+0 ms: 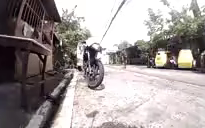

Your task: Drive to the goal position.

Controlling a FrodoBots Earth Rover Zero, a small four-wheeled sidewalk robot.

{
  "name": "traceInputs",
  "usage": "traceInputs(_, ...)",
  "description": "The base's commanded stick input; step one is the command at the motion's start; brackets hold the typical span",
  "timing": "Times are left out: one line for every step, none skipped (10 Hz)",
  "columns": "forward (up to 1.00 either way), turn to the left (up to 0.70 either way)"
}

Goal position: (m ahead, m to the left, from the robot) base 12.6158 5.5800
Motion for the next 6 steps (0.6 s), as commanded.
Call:
traceInputs(0.7, -0.17)
traceInputs(0.7, 0.0)
traceInputs(0.7, 0.0)
traceInputs(0.7, 0.0)
traceInputs(0.7, 0.0)
traceInputs(0.7, 0.0)
